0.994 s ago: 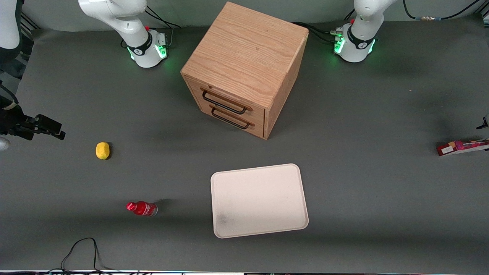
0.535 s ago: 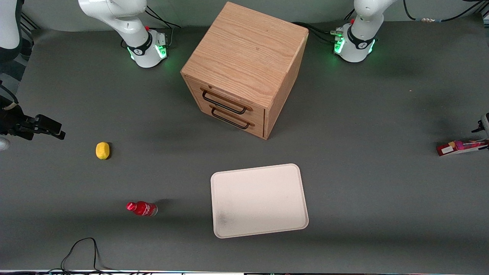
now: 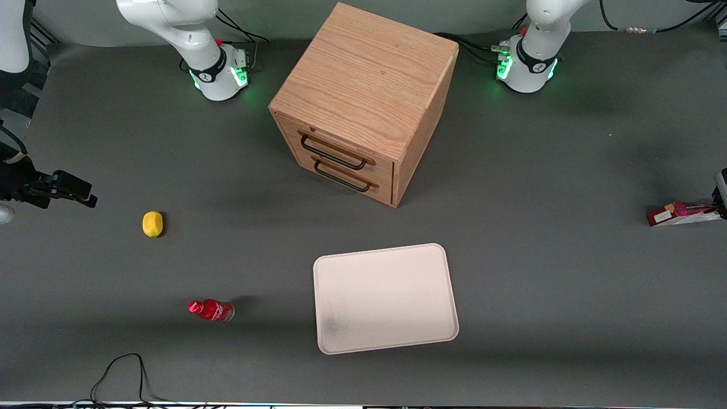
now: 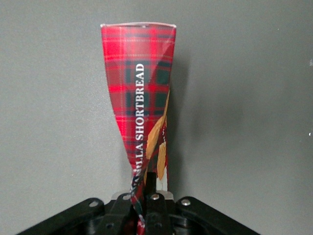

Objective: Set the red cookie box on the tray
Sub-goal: 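Close the left gripper on the box end and lift it upright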

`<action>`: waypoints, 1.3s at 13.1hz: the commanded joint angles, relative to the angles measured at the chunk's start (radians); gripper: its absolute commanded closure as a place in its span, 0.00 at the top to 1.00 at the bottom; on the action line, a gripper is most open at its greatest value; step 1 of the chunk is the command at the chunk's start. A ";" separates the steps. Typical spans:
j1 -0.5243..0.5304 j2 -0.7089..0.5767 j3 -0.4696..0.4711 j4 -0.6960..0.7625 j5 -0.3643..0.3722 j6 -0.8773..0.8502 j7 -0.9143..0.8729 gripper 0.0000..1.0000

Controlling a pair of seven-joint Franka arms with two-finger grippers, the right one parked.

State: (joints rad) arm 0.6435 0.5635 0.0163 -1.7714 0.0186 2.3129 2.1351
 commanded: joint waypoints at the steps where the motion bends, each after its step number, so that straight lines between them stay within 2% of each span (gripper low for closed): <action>1: -0.007 -0.022 0.001 0.000 -0.016 -0.012 0.026 0.00; 7: -0.031 -0.154 0.002 0.090 -0.016 -0.223 -0.001 0.00; 14: -0.062 -0.249 0.002 0.372 0.006 -0.650 -0.099 0.00; 17: -0.087 -0.286 0.001 0.402 0.007 -0.682 -0.184 0.00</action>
State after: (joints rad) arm 0.5827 0.3005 0.0090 -1.3899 0.0183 1.6630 2.0189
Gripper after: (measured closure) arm 0.960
